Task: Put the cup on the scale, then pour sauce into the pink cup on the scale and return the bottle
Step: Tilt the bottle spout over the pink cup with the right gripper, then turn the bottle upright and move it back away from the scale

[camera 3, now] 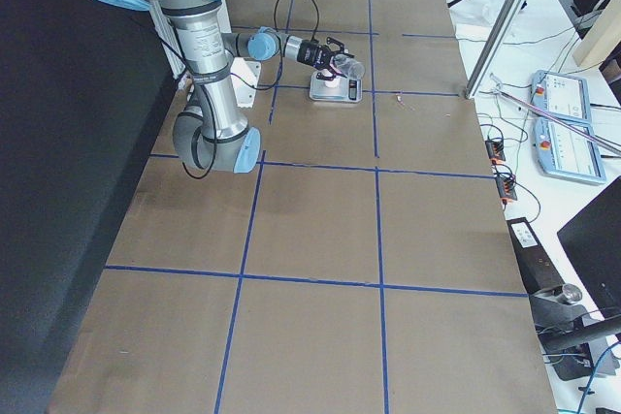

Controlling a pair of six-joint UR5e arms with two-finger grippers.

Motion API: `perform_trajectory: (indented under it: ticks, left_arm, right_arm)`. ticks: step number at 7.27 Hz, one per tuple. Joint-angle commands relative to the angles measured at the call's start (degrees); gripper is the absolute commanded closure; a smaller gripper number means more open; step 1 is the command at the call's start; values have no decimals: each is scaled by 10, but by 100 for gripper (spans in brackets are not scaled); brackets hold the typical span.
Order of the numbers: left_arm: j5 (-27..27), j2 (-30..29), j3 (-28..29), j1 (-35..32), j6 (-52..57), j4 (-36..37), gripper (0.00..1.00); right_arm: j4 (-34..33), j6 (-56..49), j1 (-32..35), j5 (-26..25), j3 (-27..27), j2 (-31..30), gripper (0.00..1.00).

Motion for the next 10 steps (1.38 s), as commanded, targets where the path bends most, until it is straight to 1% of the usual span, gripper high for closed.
perform_trajectory:
  ticks: [1, 2, 3, 4, 5, 6, 8, 9, 10]
  left_arm:
    - [0, -1, -5, 0, 0, 1, 0]
    - [0, -1, -6, 0, 0, 1, 0]
    - [0, -3, -7, 0, -1, 2, 0]
    - [1, -4, -7, 0, -1, 3, 0]
    - [0, -4, -7, 0, -1, 3, 0]
    - [0, -4, -7, 0, -1, 3, 0]
    - [0, -6, -8, -1, -1, 3, 0]
    - [1, -6, -9, -2, -1, 3, 0]
    - [0, -7, -9, -4, -1, 3, 0]
  right_arm:
    - [1, 100, -1, 13, -1, -7, 100]
    - [7, 139, -2, 16, -2, -13, 100]
    - [37, 166, -5, 16, -1, -25, 100]
    - [104, 171, -6, 35, -2, -34, 100]
    - [195, 205, -6, 56, -2, -56, 100]
    - [272, 234, -8, 73, -1, -81, 100]
    - [380, 240, -6, 100, 16, -106, 100]
    - [426, 249, -5, 118, 36, -131, 100]
    - [484, 298, -3, 145, 40, -145, 100]
